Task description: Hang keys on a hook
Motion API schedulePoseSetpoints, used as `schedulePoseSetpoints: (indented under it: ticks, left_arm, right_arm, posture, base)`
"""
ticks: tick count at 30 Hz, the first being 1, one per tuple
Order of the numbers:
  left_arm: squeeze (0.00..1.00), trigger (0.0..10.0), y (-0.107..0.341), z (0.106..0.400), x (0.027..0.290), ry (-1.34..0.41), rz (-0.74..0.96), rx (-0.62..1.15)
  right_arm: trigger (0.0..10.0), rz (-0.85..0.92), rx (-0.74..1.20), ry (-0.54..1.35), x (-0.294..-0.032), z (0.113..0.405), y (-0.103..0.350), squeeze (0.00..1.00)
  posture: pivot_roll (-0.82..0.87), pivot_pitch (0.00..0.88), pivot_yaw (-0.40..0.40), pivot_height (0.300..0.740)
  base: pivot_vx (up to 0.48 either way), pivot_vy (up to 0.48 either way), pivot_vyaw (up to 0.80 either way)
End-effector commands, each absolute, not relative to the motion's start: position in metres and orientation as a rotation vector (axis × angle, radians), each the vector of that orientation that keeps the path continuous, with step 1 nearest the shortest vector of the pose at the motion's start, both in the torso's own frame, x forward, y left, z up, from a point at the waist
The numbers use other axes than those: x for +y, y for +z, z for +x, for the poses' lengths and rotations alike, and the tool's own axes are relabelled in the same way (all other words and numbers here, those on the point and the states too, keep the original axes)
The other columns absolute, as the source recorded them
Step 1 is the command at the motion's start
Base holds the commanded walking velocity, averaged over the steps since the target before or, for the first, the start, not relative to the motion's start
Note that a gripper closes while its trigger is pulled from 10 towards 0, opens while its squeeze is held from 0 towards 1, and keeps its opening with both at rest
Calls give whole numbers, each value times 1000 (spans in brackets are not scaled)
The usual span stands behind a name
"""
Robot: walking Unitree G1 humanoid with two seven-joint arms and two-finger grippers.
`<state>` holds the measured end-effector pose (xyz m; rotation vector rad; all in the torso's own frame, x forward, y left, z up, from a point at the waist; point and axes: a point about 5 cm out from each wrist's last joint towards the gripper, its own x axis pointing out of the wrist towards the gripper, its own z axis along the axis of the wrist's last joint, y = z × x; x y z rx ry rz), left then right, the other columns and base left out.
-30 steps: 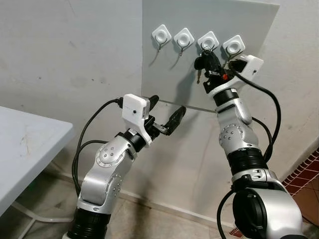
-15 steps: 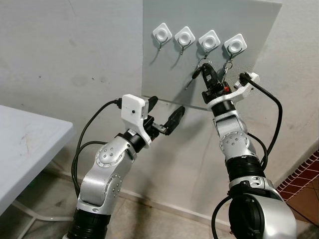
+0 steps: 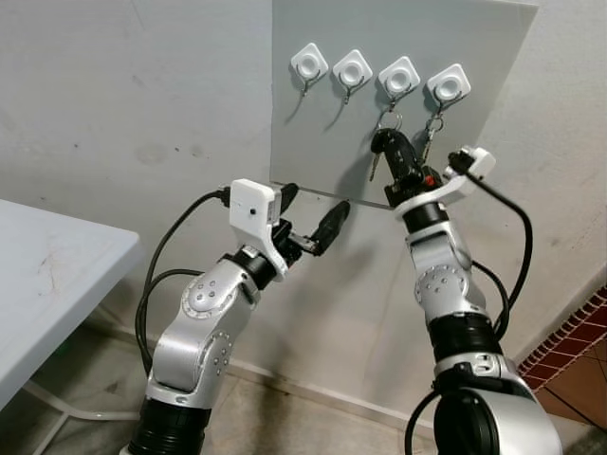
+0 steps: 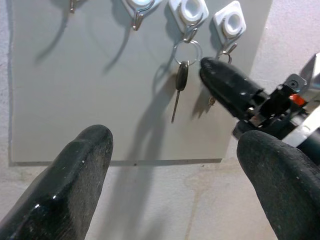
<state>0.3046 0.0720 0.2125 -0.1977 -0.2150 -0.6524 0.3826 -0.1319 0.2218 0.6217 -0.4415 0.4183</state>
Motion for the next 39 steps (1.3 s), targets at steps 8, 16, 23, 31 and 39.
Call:
schedulePoseSetpoints:
  ticks: [8, 16, 23, 31, 39]
  left_arm:
    - [0, 10000, 212, 304, 75, -606, -208, -226]
    - [0, 10000, 203, 309, 83, -521, -230, -200]
    - [0, 10000, 180, 313, 95, -424, -242, -157]
    - [0, 10000, 152, 312, 109, -345, -255, -102]
    - [0, 10000, 99, 307, 127, -280, -205, 20]
  right_arm:
    - [10000, 400, -515, 393, -133, 370, 224, 1000]
    - [10000, 373, -501, 371, -136, 356, 208, 1000]
    - [10000, 314, -463, 306, -148, 331, 181, 0]
    - [10000, 256, -386, 196, -165, 310, 151, 0]
    - [10000, 165, -152, -32, -187, 280, 92, 0]
  posture:
    - [6, 27, -39, 740]
    - [5, 16, -37, 740]
    - [3, 0, -34, 740]
    - [-11, 0, -26, 740]
    - [-17, 0, -20, 740]
  base:
    - [0, 0, 0]
    - [0, 0, 0]
    - [0, 0, 0]
    - [0, 0, 0]
    - [0, 0, 0]
